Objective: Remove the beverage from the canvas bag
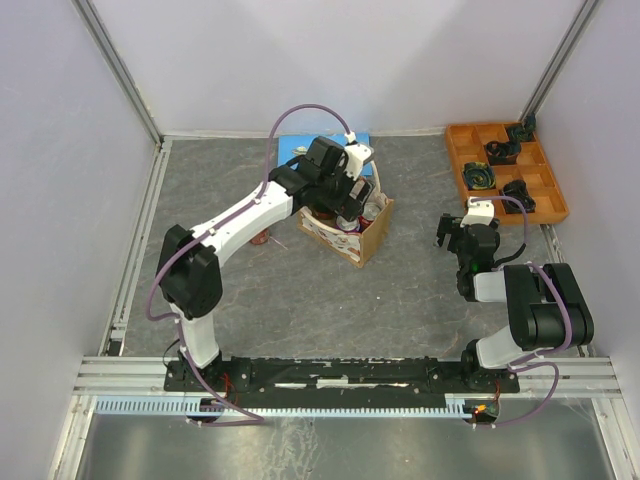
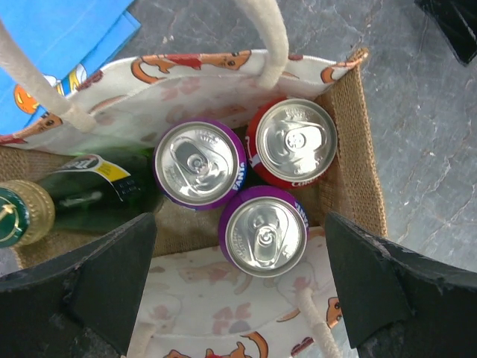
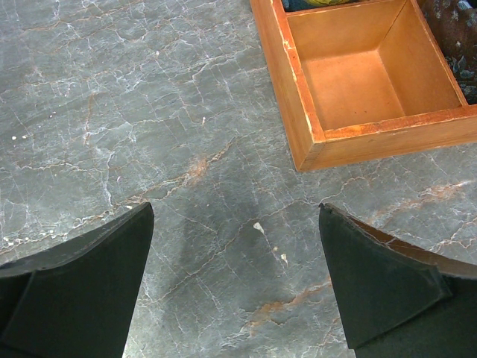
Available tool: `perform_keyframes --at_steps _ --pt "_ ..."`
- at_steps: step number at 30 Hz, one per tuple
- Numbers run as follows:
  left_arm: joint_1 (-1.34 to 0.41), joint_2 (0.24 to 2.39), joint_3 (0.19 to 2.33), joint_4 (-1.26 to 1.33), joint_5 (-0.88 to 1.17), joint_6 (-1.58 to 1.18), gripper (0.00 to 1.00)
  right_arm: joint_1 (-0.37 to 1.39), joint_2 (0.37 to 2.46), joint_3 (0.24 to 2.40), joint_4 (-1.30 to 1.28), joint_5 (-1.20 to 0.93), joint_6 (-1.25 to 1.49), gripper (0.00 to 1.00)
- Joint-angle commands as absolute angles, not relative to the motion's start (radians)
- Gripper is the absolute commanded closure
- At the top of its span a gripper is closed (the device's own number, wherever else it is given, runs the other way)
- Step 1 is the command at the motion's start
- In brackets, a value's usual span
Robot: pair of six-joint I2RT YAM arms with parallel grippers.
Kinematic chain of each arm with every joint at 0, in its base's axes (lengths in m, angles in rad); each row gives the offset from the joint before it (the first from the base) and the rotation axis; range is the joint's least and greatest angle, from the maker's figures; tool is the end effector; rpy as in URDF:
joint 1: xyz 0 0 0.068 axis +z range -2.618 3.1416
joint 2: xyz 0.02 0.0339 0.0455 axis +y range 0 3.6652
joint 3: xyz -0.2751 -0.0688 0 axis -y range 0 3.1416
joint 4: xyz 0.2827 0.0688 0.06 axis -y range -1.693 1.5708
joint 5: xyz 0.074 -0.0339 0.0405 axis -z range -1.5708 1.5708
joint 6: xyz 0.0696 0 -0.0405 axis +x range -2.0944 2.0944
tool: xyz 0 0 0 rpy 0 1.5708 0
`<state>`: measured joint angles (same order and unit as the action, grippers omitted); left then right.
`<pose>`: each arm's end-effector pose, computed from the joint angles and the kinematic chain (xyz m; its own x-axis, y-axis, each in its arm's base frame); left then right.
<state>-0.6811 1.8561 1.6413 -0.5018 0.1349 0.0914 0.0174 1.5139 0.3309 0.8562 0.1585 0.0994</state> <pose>0.3781 -0.3185 0.2819 -0.4440 0.4763 -0.7590 0.7464 0.6653 -0.0191 0.3021 -0.0057 0.1033 -0.3063 0.0927 -0.9474 0.1635 0.9856 0.0436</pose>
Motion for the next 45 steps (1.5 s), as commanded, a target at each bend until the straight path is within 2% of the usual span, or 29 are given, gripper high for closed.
perform_keyframes --at_steps 1,37,42,45 --pt "-0.695 1.861 1.688 -0.546 0.105 0.106 0.00 0.017 1.510 0.353 0.890 0.155 0.089 0.01" --pt "-0.728 2.035 1.732 -0.672 0.132 0.066 0.00 0.017 1.510 0.353 0.890 0.155 0.089 0.01" --pt "-0.728 2.062 1.718 -0.643 0.128 0.063 0.03 0.017 1.510 0.353 0.889 0.155 0.088 0.01" --pt "-0.728 2.073 1.701 -0.622 0.128 0.060 0.10 0.017 1.510 0.353 0.889 0.155 0.088 0.01"
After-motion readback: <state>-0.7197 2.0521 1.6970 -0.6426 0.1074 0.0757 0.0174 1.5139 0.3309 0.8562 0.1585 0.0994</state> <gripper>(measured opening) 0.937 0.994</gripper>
